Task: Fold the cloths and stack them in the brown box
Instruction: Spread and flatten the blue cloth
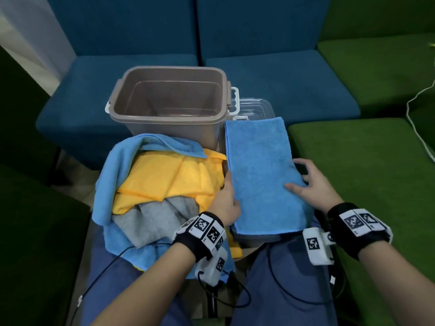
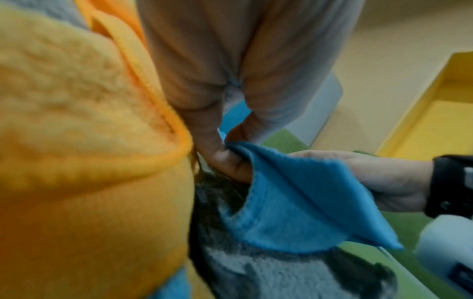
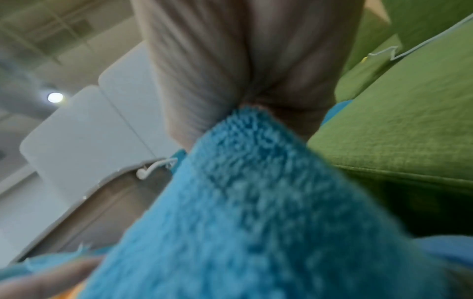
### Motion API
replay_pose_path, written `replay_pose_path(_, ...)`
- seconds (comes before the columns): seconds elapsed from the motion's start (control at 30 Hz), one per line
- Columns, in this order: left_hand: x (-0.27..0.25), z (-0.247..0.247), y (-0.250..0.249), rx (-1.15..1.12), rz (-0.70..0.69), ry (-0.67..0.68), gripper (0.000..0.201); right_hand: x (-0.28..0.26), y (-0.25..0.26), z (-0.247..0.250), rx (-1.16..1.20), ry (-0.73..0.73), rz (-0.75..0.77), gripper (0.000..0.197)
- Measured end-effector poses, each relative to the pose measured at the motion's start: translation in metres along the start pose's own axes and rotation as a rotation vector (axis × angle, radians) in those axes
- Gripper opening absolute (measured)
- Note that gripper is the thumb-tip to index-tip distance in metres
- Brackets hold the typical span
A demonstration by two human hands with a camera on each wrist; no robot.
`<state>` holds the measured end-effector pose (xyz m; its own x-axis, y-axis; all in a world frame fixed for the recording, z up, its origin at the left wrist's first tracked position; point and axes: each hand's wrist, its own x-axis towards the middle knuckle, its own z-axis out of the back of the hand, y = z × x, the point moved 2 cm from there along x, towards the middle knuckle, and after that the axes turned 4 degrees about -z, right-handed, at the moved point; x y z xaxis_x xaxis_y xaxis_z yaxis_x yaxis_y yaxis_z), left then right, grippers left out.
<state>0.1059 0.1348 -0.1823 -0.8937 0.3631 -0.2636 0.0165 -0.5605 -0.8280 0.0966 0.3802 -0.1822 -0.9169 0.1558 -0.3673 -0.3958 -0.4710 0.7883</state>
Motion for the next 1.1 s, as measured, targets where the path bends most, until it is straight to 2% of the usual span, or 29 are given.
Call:
replay_pose_path(0.07,-0.002,-0.005,0.006,-0.002,0.021,-0.008,0.078,-0.005,-0.001,0.000,-0.183,0.005,-0.051,0.071)
replay_pose_path(0.13,-0.003,-0.011,0.009,0.020,0.049,-0.001,0.082,-0.012,-0.003,-0.003,-0.343,0.069,-0.106,0.080)
replay_pose_path(0.23,-0.008,-0.014,0.011,-0.011,0.053,0.068,0.101,-0.021,-0.010,-0.008,-0.313,0.198,-0.153,0.100)
replay_pose_path(0.3,-0.012,-0.014,0.012,-0.006,0.082,0.140,0.108,-0.029,-0.008,-0.008,-0.284,0.272,-0.146,0.105)
replay_pose_path(0.37,-0.015,-0.017,0.015,0.059,0.081,0.159,0.101,-0.034,-0.004,-0.008,-0.300,0.261,-0.123,0.097)
replay_pose_path(0.5,-0.023,-0.024,0.012,0.143,0.054,0.123,0.083,-0.033,-0.002,-0.009,-0.376,0.118,-0.131,0.077)
replay_pose_path(0.63,-0.030,-0.028,0.006,0.214,0.015,0.086,0.084,-0.035,-0.007,-0.017,-0.539,0.107,-0.156,0.067)
replay_pose_path(0.87,-0.027,-0.028,0.010,0.309,0.075,0.082,0.091,-0.045,-0.007,-0.019,-0.722,0.044,-0.096,0.057)
replay_pose_path(0.93,-0.030,-0.027,0.005,0.458,0.044,0.096,0.074,-0.049,-0.007,-0.020,-0.864,-0.026,0.035,0.043)
replay_pose_path(1.0,-0.033,-0.024,-0.003,0.628,-0.071,0.092,0.044,-0.051,-0.001,-0.019,-0.870,-0.046,0.151,0.028)
replay_pose_path(1.03,-0.033,-0.022,-0.007,0.660,-0.130,0.107,0.033,-0.052,0.002,-0.020,-0.820,0.024,0.170,0.024)
replay_pose_path(1.1,-0.032,-0.020,-0.010,0.655,-0.197,0.202,0.022,-0.054,0.004,-0.025,-0.733,0.298,0.133,0.025)
